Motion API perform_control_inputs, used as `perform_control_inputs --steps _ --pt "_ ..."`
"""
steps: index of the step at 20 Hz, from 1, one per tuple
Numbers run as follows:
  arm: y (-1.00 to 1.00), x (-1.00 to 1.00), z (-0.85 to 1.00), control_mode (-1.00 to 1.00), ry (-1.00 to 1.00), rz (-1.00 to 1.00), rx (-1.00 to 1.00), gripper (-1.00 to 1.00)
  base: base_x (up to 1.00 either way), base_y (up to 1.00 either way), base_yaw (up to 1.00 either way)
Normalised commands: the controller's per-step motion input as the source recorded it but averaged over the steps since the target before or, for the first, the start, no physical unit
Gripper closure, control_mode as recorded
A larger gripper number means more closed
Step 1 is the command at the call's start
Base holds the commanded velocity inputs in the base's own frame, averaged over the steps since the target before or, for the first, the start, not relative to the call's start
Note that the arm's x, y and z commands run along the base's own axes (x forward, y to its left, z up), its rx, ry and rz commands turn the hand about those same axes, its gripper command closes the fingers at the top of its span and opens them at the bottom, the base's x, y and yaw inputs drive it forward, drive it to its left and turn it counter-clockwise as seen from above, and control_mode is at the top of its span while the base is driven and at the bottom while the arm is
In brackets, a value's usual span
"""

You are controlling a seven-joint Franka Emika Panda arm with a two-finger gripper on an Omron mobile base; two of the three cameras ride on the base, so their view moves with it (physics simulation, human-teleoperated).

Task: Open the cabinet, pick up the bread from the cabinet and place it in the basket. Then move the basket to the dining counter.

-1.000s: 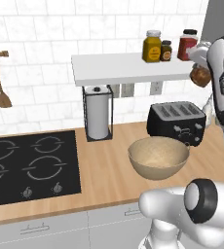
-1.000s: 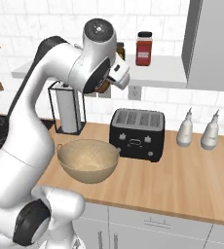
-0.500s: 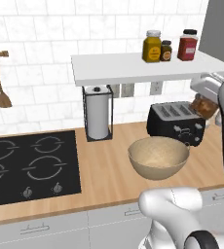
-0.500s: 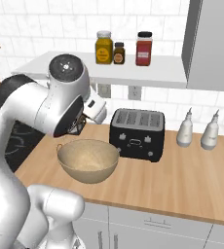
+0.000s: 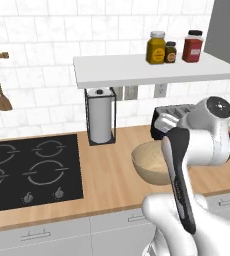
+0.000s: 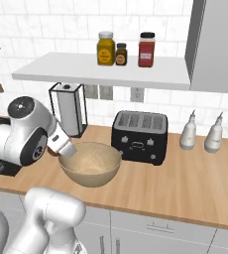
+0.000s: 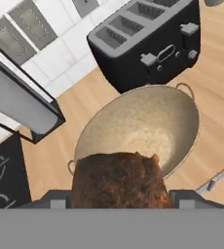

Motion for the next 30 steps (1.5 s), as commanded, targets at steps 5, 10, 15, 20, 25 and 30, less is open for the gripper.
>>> perform_control_inputs --steps 5,10,15,20,25,30 --pt "0.02 0.98 -0.47 -1.00 0.17 -0.14 -0.01 1.00 0.00 0.00 0.00" --pt "-0.27 0.86 -0.30 -1.00 0.15 -0.02 -0.03 1.00 0.00 0.00 0.00" --pt "-0.35 0.35 -0.56 -1.00 0.23 0.00 -0.02 1.00 0.00 0.00 0.00" --pt "-0.23 0.46 -0.71 -1.00 0.19 0.00 0.00 1.00 0.00 0.00 0.00" --pt "0.00 0.35 -0.48 -1.00 0.08 0.00 0.00 1.00 0.00 0.00 0.00" --pt "0.18 0.43 -0.48 -1.00 0.10 0.00 0.00 1.00 0.00 0.00 0.00"
